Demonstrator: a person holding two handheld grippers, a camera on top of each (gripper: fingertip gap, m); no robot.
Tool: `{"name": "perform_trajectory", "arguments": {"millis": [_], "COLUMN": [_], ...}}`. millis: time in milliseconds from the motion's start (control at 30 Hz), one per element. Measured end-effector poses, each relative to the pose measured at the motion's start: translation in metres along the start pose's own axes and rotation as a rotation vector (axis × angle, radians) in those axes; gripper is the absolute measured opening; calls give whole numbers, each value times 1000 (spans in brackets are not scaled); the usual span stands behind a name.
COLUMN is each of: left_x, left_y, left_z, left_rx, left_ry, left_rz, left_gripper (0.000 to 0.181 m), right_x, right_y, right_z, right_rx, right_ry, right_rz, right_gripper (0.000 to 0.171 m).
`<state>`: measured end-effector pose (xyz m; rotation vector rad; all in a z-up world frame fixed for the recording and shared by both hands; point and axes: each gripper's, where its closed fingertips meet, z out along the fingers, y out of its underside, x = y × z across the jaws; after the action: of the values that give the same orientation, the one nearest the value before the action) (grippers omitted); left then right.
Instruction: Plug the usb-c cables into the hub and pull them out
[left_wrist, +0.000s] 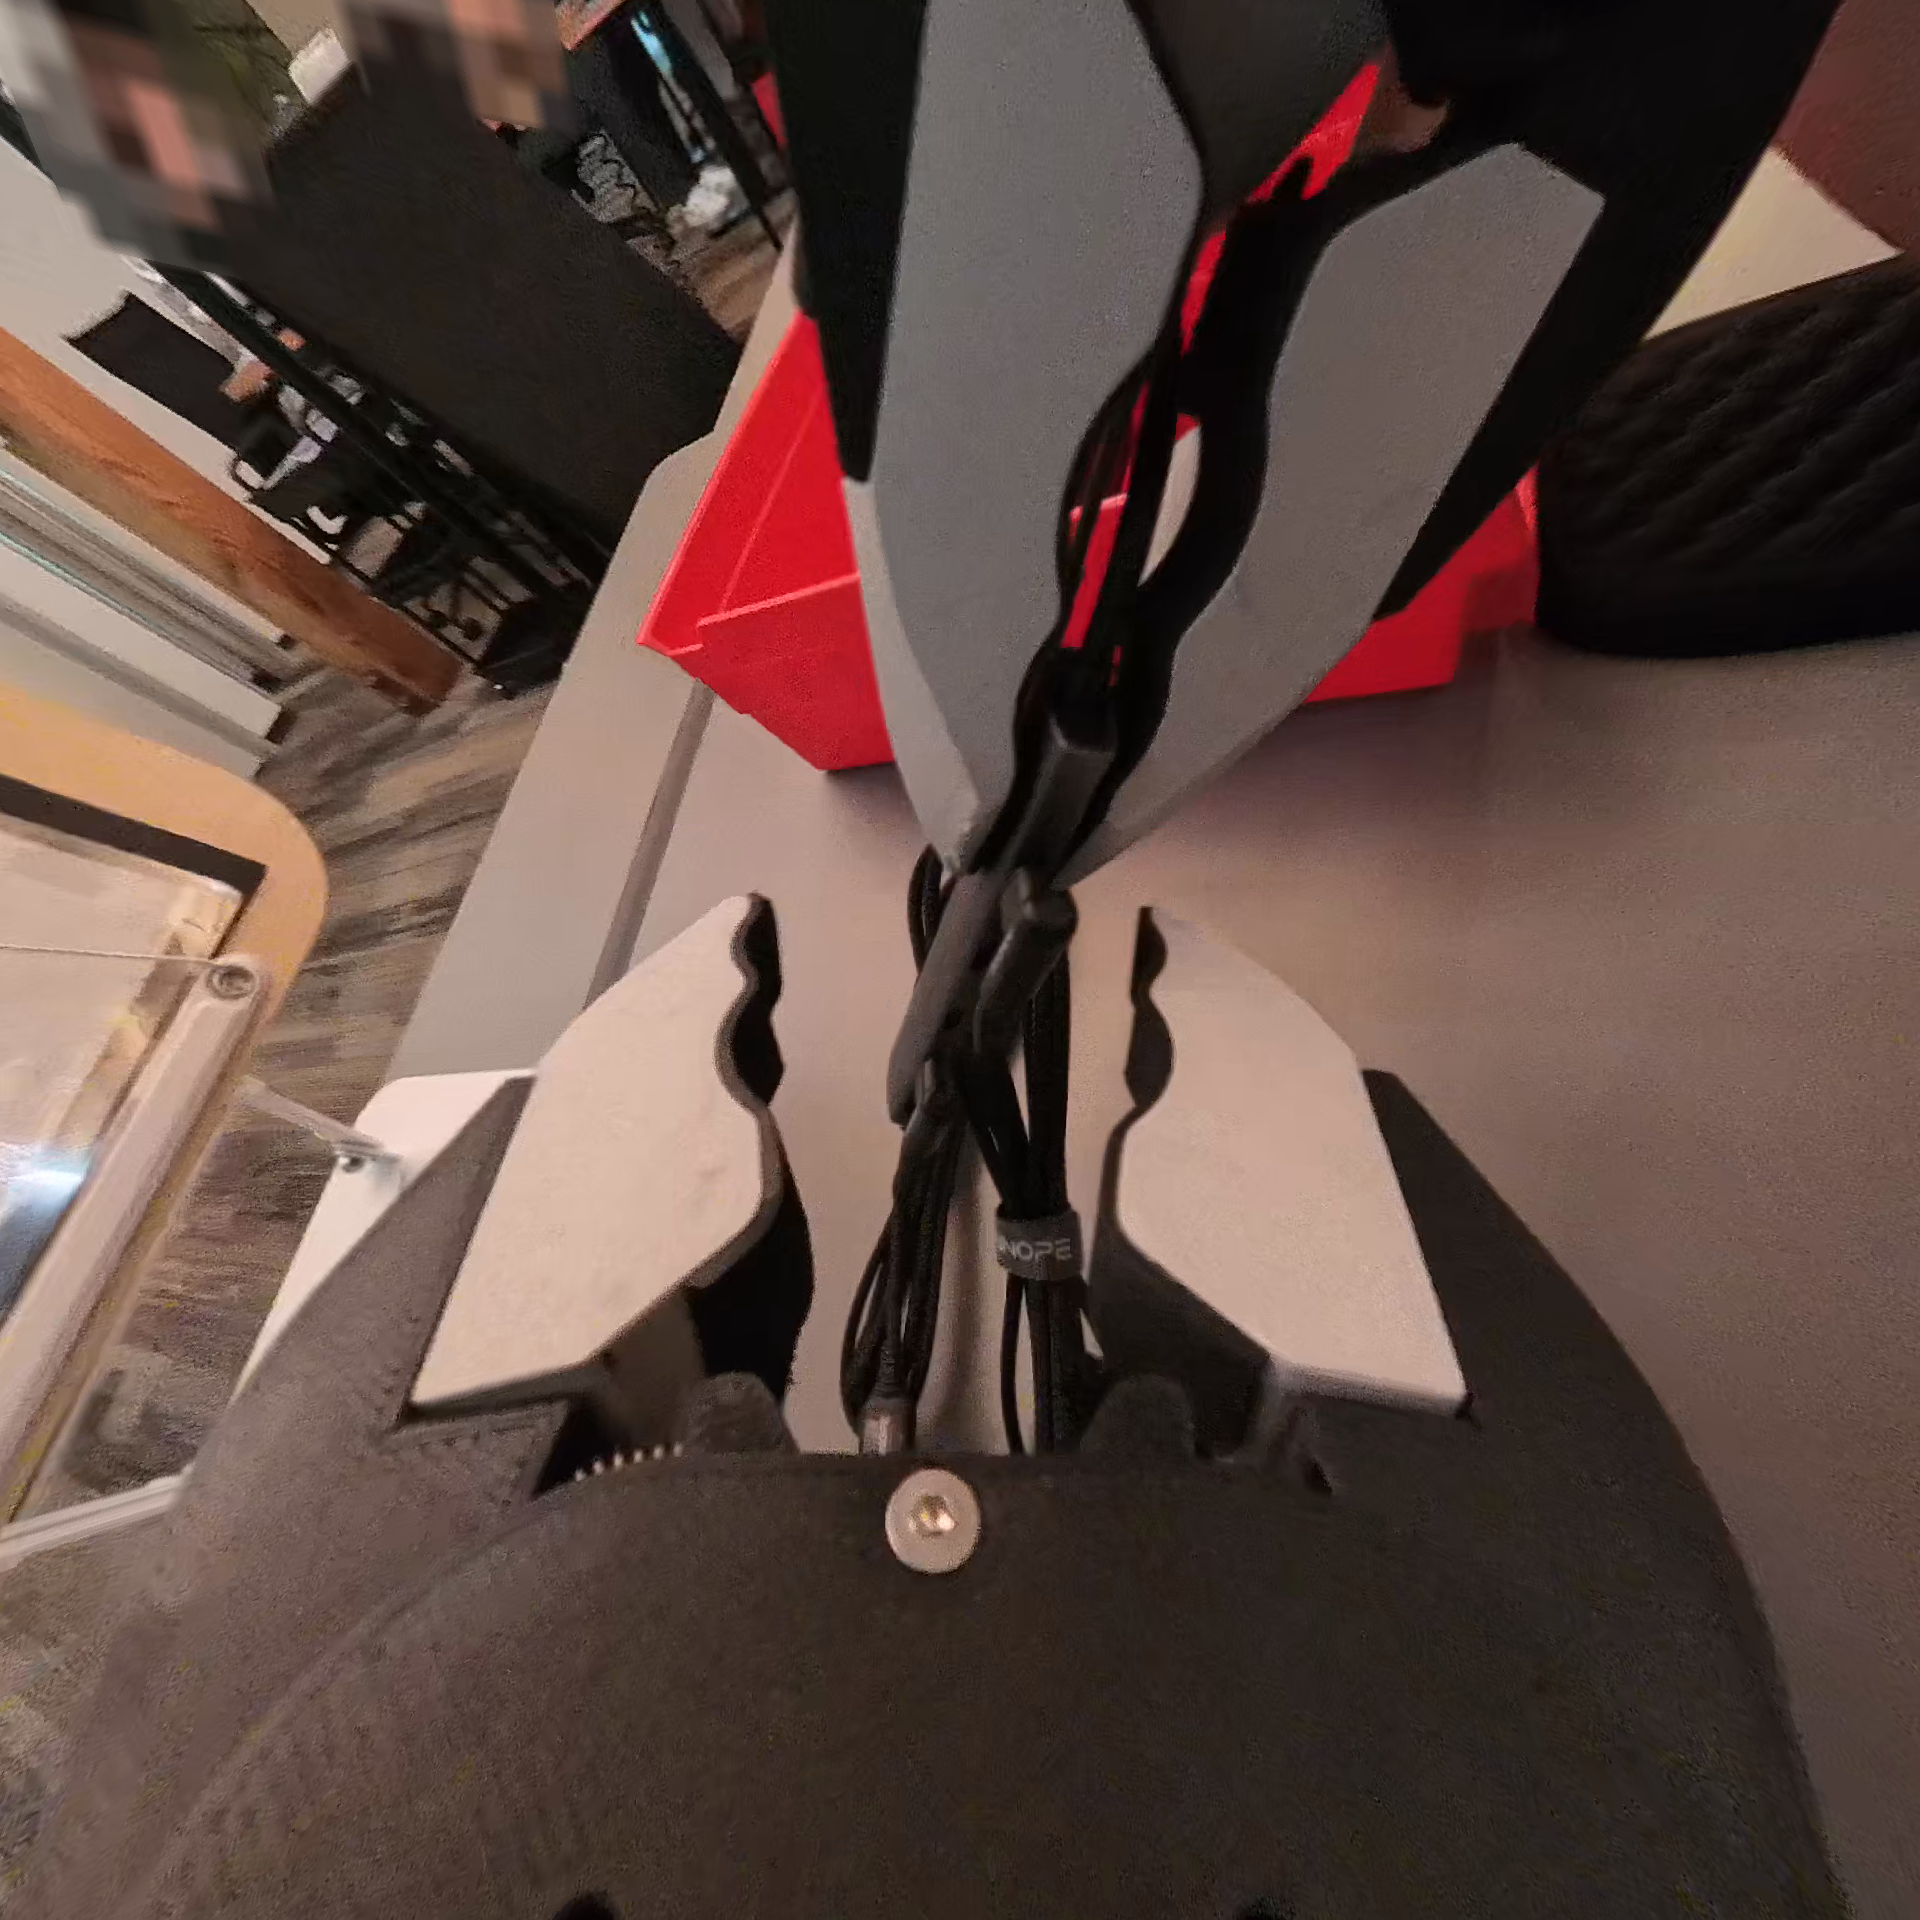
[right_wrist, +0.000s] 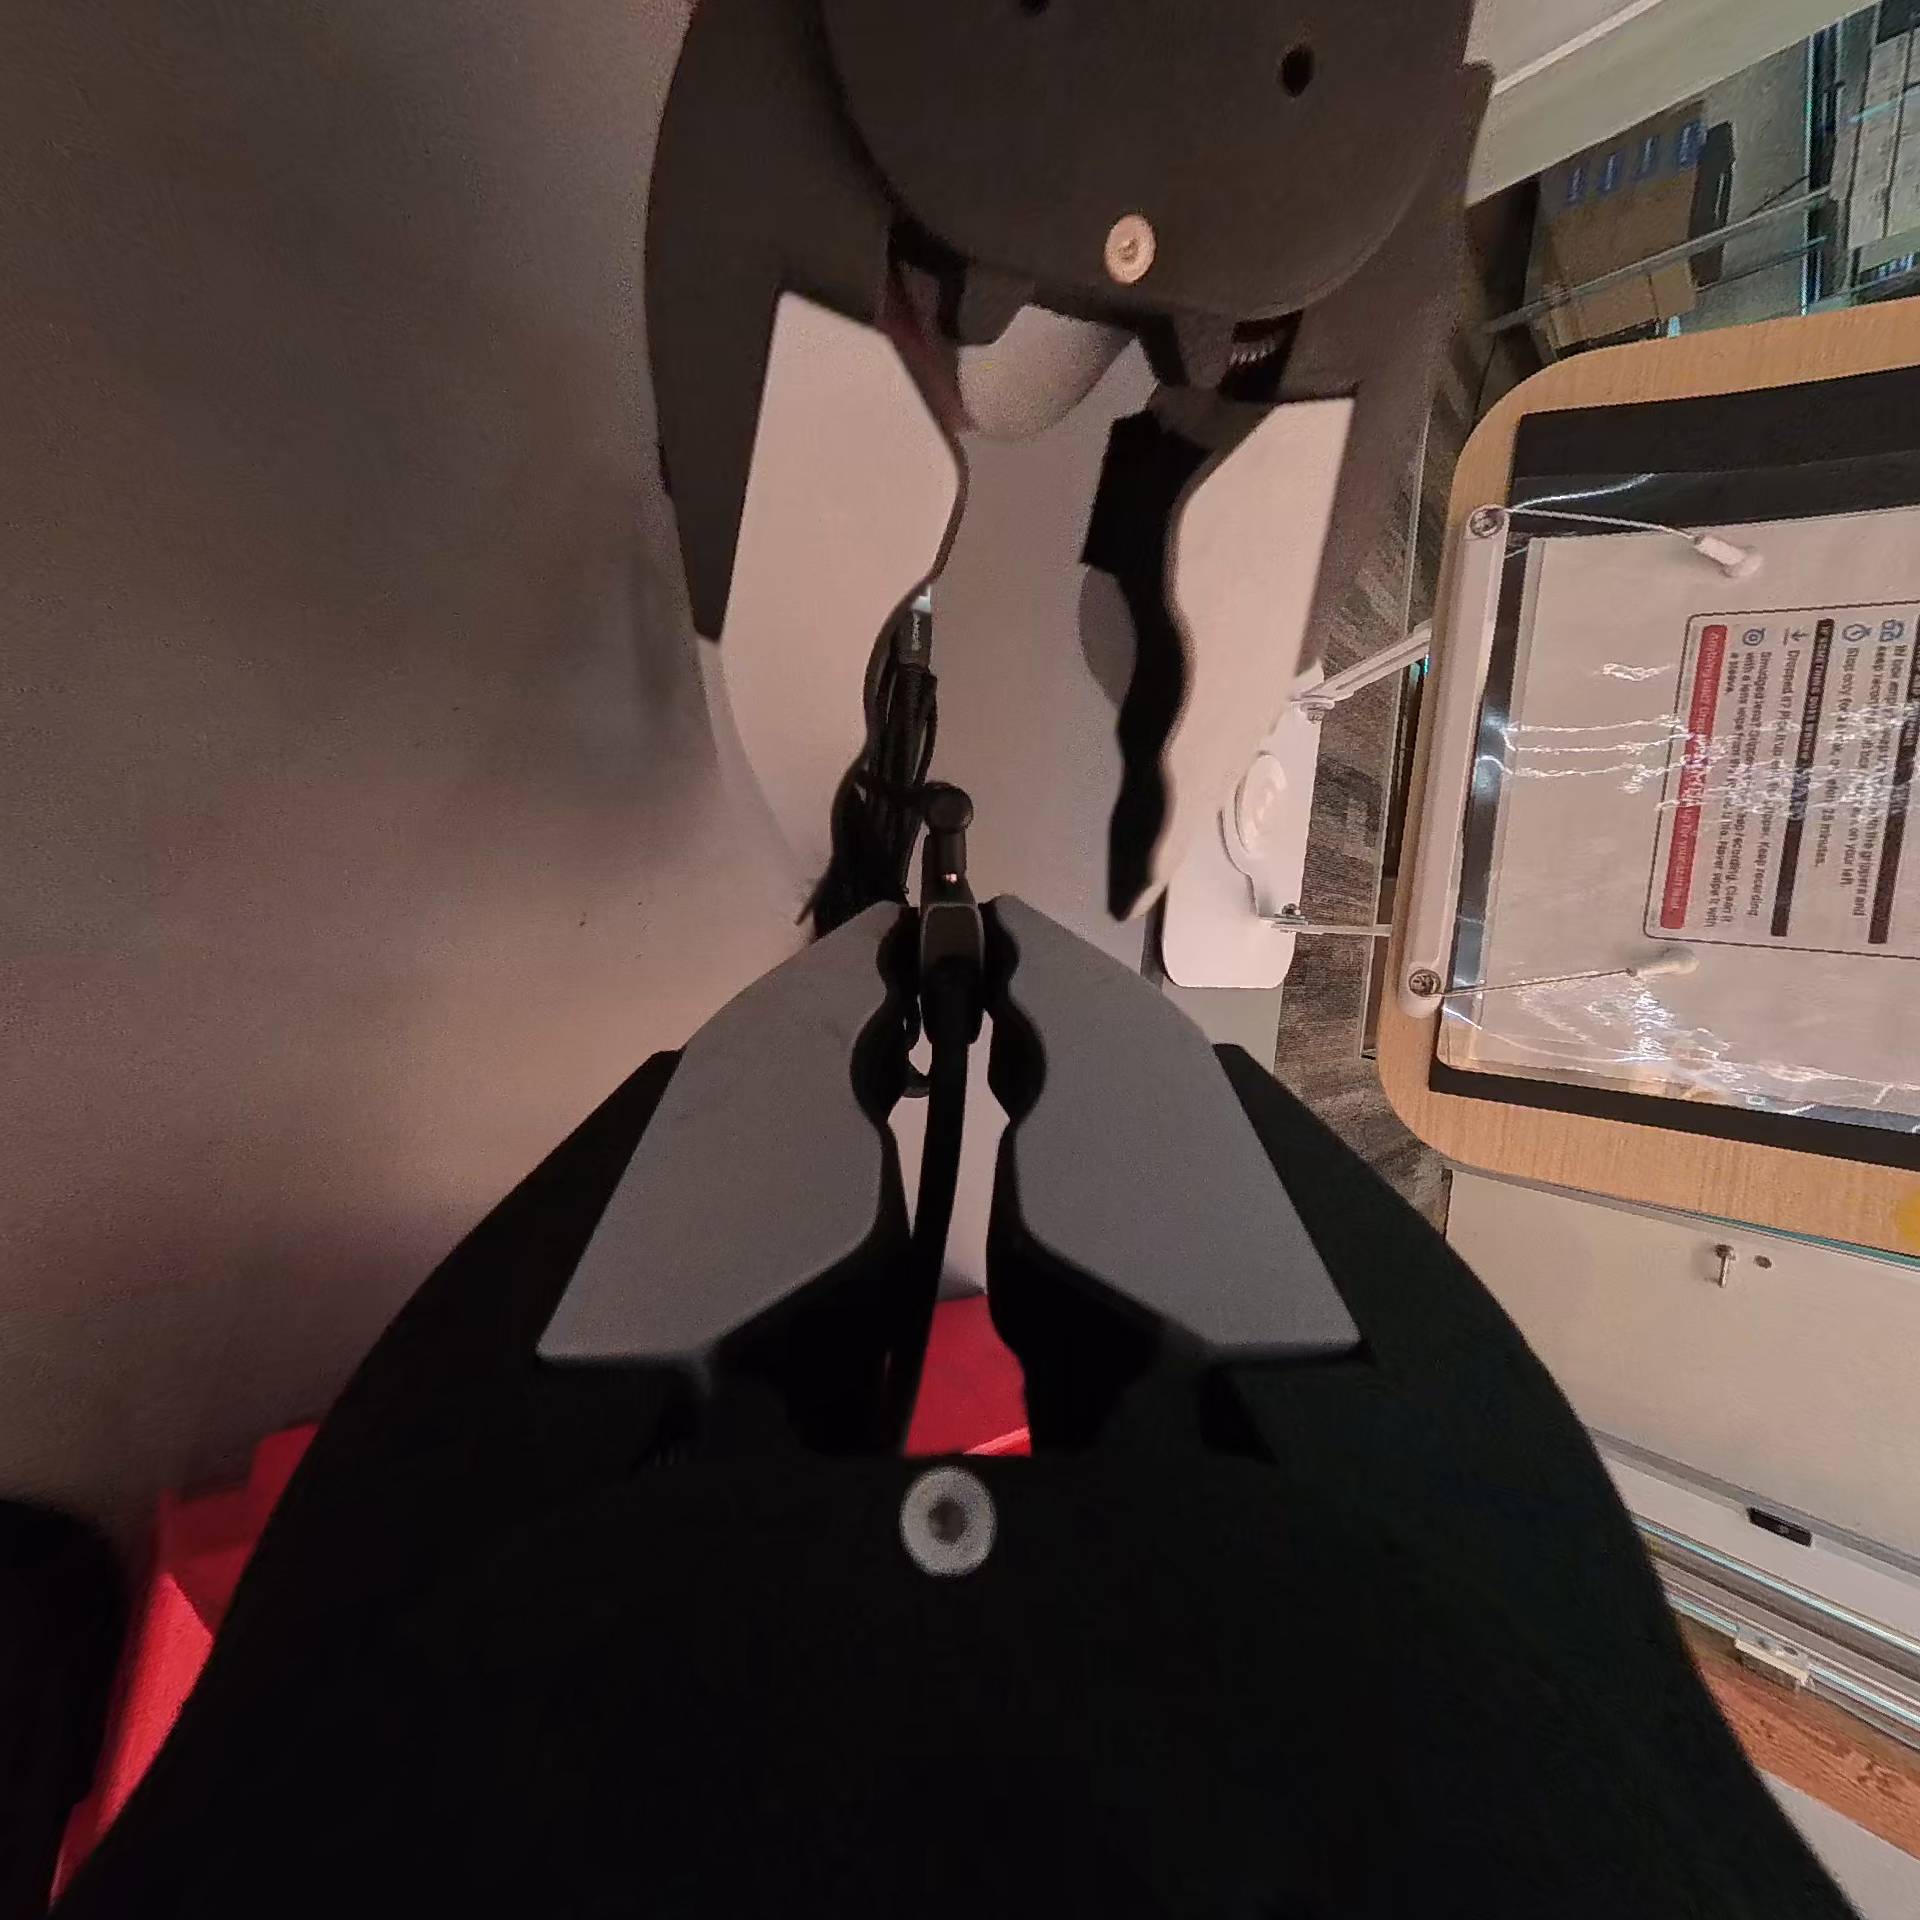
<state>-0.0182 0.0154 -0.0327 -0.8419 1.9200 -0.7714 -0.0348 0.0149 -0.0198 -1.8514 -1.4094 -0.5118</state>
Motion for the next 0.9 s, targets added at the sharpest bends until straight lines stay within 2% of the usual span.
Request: {"name": "perform_trajectory", "arguments": {"millis": [33,200,433,700,900], "left_x": [-2,-1,-1,-18,-32], "left_y": [1,-11,-24,-49,-43], "left_z": [-2,-9,-18,-63,-91], "left_rx": [-1,47,68,150,178], "left_ry": [7,33,38,55,110], "left_rz": [-11,-53,-39,-114,-213], "left_gripper": [71,80,84,85,84], "right_x": [0,0,1,6,10], "right_y": [0,1,3,-1,-23], "right_z": [0,0,0,-17,-47], "right_rx": [0,-1,-9,-28,-5], "right_ry": [-1,-3,-1,45,124], "right_rz": [1,6,6,-43,-136], "right_gripper": [12,12,12,12,12]}}
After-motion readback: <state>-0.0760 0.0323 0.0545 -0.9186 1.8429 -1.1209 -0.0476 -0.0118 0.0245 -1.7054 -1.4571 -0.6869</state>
